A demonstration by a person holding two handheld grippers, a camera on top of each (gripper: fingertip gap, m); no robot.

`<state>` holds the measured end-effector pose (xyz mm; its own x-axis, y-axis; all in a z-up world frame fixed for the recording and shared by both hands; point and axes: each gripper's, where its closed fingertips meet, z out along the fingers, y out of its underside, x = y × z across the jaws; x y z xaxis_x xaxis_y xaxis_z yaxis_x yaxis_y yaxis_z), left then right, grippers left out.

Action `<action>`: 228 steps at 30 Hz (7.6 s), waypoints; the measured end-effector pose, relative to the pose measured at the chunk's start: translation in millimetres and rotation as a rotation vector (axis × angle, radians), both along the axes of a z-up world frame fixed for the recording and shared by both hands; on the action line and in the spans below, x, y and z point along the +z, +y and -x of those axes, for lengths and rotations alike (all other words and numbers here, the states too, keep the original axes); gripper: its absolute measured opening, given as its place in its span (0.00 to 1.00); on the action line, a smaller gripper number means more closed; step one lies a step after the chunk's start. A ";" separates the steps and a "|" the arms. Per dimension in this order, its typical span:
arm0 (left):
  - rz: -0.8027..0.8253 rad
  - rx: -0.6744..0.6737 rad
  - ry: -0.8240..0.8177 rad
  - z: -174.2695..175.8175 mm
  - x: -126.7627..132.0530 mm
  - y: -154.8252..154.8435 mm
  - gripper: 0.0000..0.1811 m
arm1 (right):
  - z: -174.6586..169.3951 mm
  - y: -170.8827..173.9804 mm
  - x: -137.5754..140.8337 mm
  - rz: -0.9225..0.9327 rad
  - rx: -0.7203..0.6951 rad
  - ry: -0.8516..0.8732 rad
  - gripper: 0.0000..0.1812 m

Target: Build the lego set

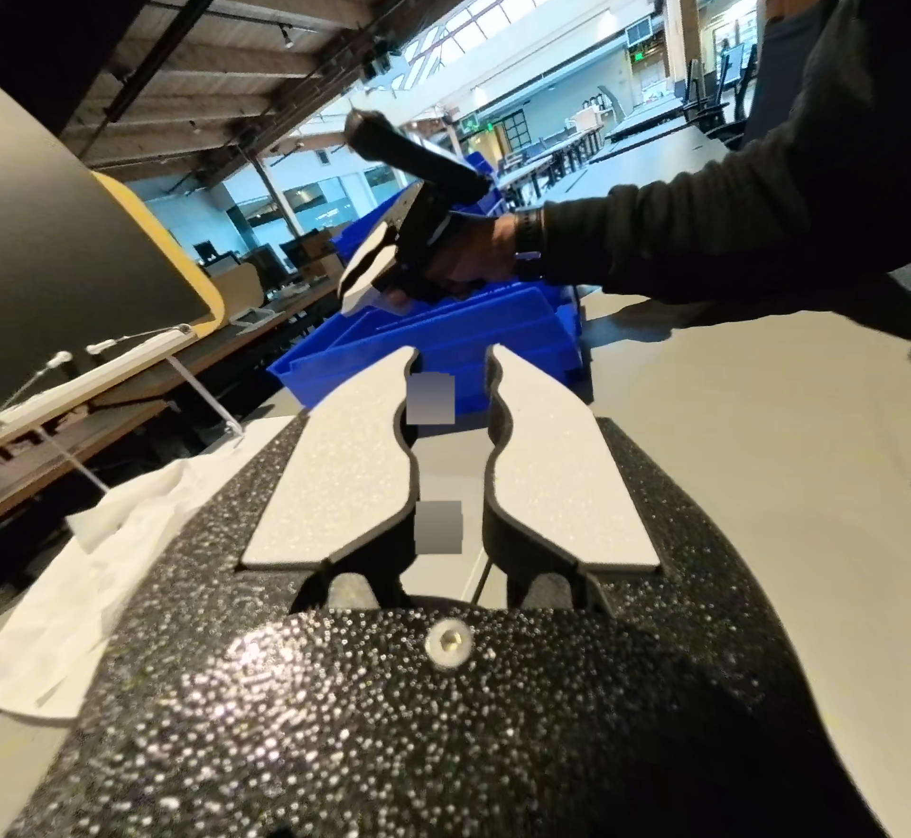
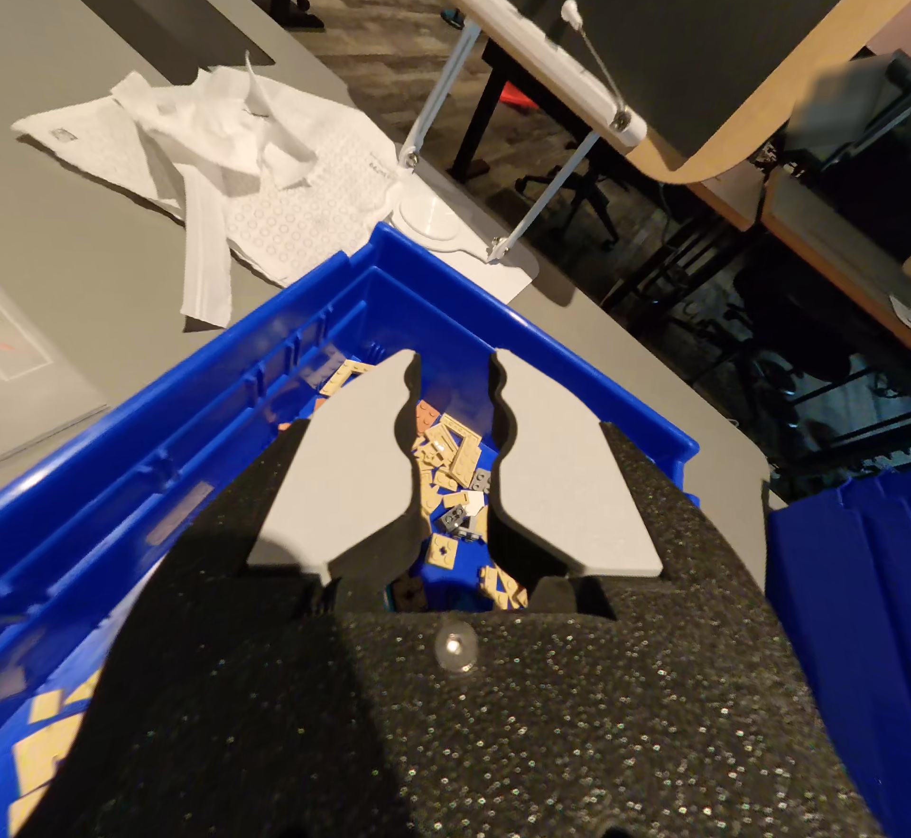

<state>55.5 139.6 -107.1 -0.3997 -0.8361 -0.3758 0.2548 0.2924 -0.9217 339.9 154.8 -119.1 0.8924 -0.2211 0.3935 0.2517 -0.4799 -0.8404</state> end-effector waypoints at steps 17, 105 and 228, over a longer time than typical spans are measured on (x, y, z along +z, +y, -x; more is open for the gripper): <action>0.076 0.070 -0.105 21.2 13.5 23.0 0.13 | -14.7 -5.1 -34.9 0.046 -0.025 -0.019 0.13; 0.048 0.077 -0.049 14.8 -3.6 20.8 0.13 | -70.2 -20.6 -108.1 0.634 -0.186 -0.142 0.09; 0.045 0.083 0.043 2.4 -19.8 28.1 0.10 | 77.6 -58.1 66.1 -0.278 0.456 0.239 0.23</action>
